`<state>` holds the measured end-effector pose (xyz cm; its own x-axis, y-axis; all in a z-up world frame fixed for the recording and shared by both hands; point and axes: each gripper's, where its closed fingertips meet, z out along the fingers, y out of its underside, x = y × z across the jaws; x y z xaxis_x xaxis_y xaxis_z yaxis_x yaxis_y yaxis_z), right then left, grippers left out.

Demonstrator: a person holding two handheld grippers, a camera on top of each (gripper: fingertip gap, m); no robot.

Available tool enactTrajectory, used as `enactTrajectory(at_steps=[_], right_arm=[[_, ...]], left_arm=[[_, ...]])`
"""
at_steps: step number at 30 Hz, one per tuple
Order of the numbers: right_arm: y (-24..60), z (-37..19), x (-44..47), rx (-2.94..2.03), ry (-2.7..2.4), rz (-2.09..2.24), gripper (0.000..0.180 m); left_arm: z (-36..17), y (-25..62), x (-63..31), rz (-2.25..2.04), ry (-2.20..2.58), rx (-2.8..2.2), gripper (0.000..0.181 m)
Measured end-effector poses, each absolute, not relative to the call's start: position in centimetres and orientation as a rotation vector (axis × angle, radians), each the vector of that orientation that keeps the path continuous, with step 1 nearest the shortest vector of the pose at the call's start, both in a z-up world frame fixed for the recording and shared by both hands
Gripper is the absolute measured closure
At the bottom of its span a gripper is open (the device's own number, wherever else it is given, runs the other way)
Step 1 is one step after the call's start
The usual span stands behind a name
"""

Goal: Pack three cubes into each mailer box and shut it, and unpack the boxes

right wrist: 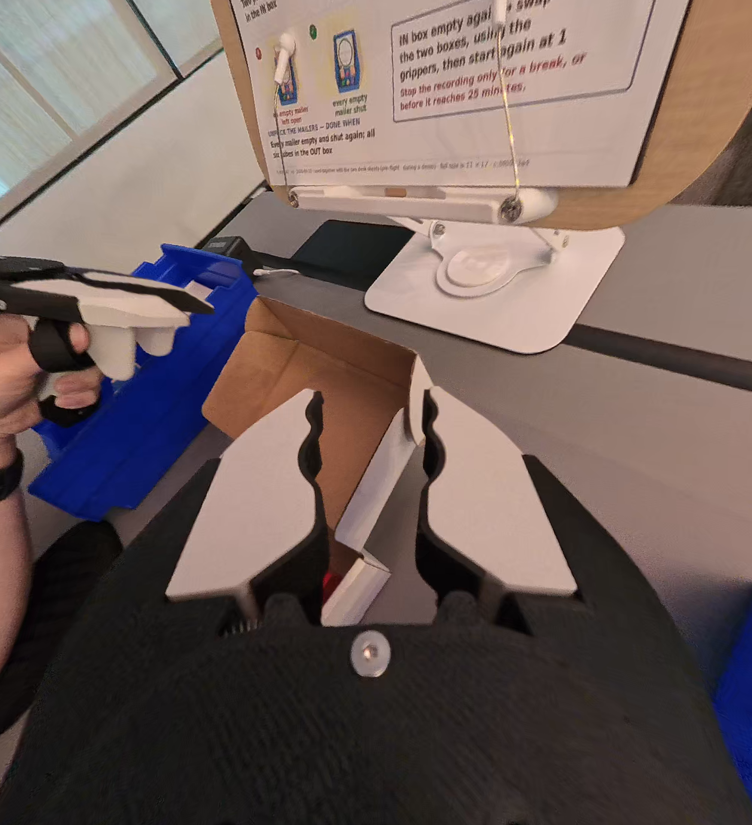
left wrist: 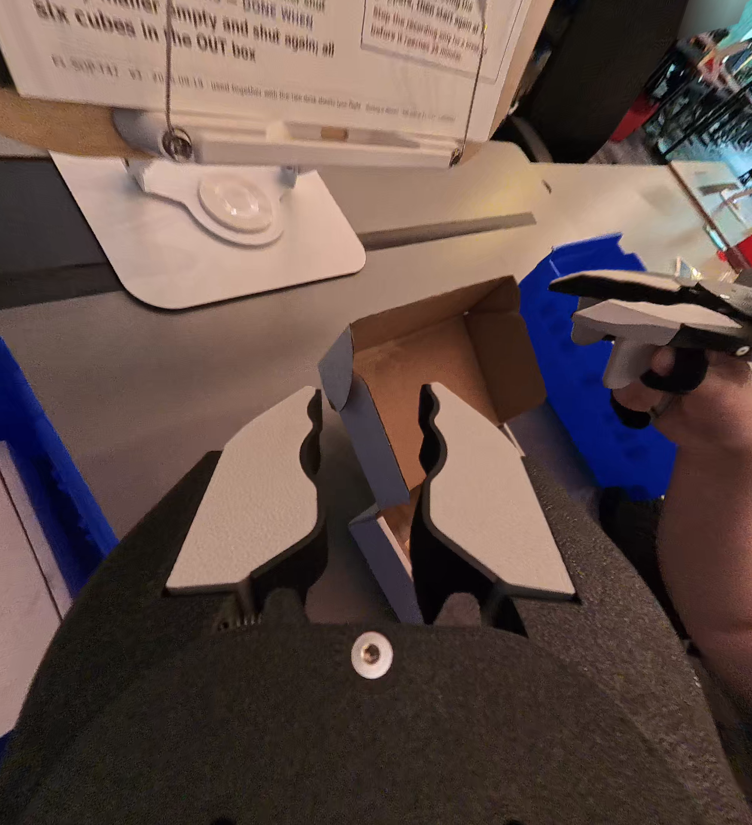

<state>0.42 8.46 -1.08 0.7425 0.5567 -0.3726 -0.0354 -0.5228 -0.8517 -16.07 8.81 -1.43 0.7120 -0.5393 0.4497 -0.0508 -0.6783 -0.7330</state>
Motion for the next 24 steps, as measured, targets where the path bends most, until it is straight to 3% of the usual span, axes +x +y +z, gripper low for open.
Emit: enactTrajectory(at_steps=[12,24], right_arm=[[8.7,-2.7,-0.8,-2.045,-0.308,0.888,0.126],[9.4,-2.8,-0.5,-1.994,-0.230,0.994,0.120]], left_arm=[[-2.7,7.7,-14.4,-1.013,0.481,-2.266,0.136],[-1.1,9.1,-15.3,-0.996,0.282,-2.105,0.119]])
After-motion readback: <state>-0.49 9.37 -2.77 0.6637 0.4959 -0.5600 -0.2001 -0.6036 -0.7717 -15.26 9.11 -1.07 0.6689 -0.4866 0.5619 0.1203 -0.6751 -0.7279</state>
